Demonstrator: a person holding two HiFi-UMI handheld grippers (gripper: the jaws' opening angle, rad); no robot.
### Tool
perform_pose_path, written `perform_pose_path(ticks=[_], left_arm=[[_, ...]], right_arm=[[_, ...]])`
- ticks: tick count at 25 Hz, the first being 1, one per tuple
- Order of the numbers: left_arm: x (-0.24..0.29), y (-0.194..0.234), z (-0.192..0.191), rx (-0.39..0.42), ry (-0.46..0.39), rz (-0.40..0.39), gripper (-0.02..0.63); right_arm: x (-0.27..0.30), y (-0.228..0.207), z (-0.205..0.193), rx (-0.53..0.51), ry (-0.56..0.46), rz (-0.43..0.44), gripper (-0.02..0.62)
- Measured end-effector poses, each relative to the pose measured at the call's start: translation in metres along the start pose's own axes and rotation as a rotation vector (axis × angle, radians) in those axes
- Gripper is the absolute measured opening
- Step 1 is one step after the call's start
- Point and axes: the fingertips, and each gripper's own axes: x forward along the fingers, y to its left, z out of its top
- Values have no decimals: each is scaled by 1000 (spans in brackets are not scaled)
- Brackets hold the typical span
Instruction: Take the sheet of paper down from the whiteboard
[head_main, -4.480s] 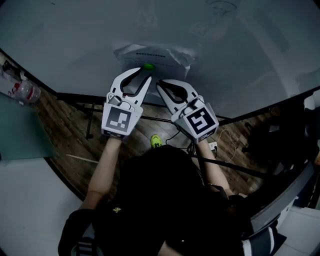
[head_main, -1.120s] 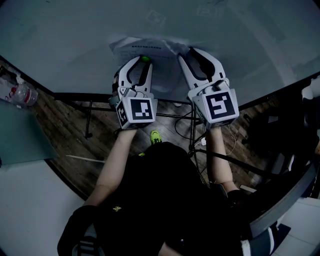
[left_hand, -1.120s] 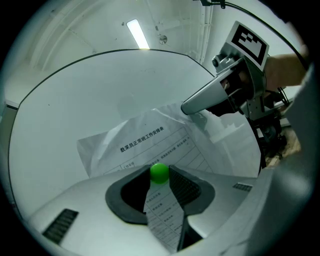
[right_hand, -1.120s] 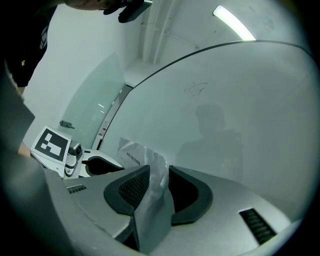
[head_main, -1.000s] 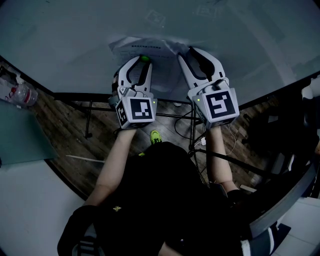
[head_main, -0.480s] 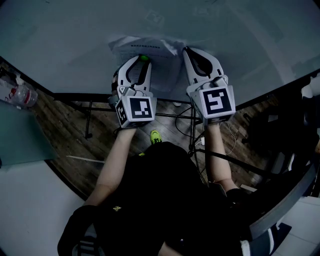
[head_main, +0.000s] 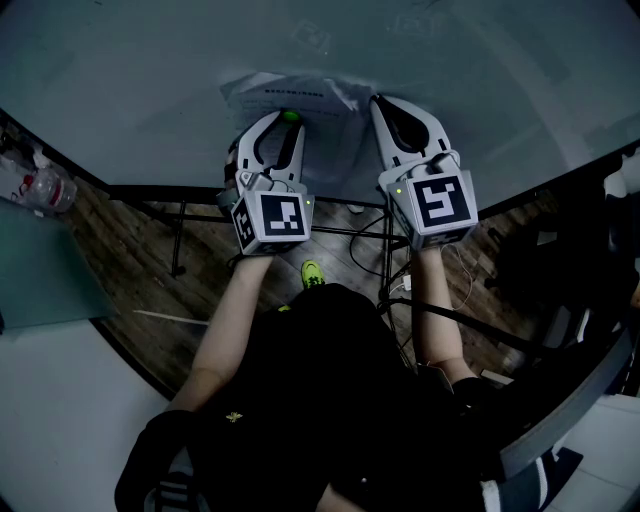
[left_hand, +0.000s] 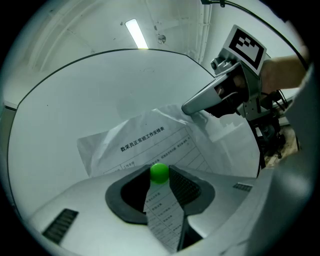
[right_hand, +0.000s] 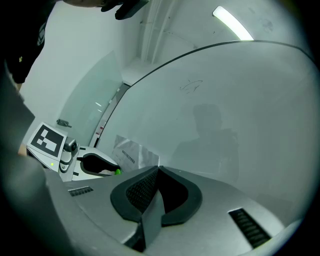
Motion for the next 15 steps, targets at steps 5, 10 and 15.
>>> perform_pose_path(ticks=[5,10,15], left_arm=[[0,1,0,0,-11,-17,126],[-1,0,0,9,-11,-34,126],[-2,0,0,13,-18,-42,126]], right_arm=[[1,0,0,3,-10,6,-6],[0,0,0,12,-7,6,-6],[-2,-1,-2,26,-1,9,-6]])
